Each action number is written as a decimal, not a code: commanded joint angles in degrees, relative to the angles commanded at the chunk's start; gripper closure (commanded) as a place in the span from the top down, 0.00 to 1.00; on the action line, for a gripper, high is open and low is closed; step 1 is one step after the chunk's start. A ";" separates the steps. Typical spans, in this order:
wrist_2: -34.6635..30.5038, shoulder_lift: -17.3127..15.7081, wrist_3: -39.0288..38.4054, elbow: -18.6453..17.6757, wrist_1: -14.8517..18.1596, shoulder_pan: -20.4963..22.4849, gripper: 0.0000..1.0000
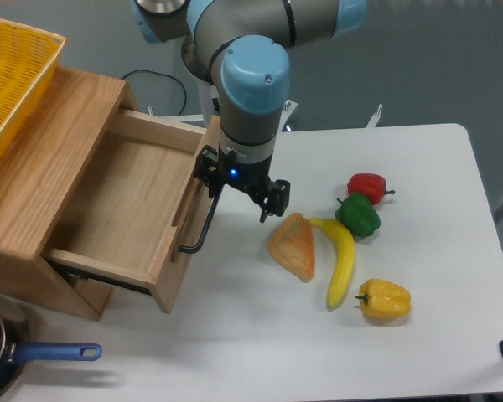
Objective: Slide the top drawer open
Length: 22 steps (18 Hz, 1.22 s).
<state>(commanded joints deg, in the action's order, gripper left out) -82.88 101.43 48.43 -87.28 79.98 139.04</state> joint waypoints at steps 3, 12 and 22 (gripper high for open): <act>0.00 0.00 0.35 0.00 -0.09 0.35 1.00; 0.00 0.62 1.76 0.44 0.00 1.58 1.00; 0.61 0.00 1.58 1.05 0.70 1.50 1.00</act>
<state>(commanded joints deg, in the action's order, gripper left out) -82.27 101.43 50.01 -86.22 80.68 140.54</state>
